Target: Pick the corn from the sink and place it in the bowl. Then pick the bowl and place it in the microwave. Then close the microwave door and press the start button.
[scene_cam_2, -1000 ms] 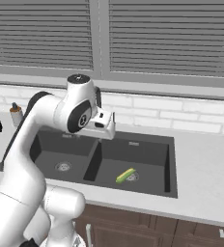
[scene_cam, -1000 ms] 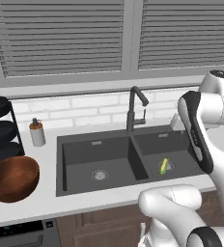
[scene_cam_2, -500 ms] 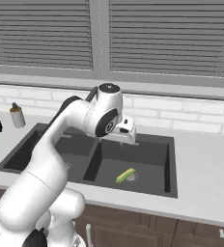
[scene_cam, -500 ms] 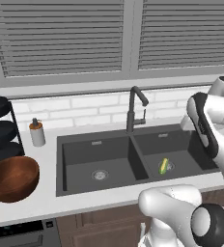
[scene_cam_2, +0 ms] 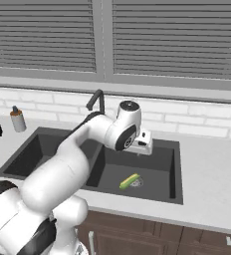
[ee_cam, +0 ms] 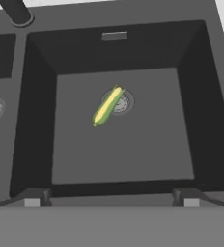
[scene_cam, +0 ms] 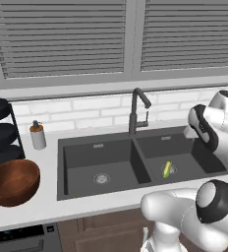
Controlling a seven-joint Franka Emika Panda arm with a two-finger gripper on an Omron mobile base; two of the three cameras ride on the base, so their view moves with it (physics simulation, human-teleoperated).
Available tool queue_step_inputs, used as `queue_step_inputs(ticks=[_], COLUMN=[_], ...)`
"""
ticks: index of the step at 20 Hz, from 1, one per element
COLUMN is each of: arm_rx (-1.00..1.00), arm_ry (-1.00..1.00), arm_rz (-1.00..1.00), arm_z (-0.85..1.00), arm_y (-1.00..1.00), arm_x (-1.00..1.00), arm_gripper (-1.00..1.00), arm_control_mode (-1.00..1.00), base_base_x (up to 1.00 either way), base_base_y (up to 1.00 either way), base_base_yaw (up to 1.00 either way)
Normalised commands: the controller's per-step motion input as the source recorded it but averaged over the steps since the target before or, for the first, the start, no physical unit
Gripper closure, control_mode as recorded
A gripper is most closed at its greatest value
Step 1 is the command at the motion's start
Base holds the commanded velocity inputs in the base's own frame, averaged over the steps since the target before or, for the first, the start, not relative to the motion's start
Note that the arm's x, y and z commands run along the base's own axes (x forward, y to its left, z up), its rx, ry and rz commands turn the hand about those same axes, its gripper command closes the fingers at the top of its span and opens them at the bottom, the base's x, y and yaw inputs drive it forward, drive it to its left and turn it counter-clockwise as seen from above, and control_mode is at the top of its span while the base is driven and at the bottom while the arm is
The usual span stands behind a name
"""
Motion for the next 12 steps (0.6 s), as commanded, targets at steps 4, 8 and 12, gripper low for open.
queue_step_inputs(ticks=[4, 8, 12], arm_rx=[0.00, 0.00, 0.00], arm_ry=[0.00, 0.00, 0.00], arm_rz=[0.00, 0.00, 0.00], arm_z=[-0.34, -0.30, -0.31], arm_y=[-0.22, -0.21, -0.17], arm_x=[0.73, 0.74, 0.56], arm_gripper=[-1.00, -1.00, -1.00], arm_control_mode=[-1.00, -1.00, -1.00], base_base_x=[0.00, 0.00, 0.00], base_base_y=[0.00, 0.00, 0.00], base_base_yaw=[0.00, 0.00, 0.00])
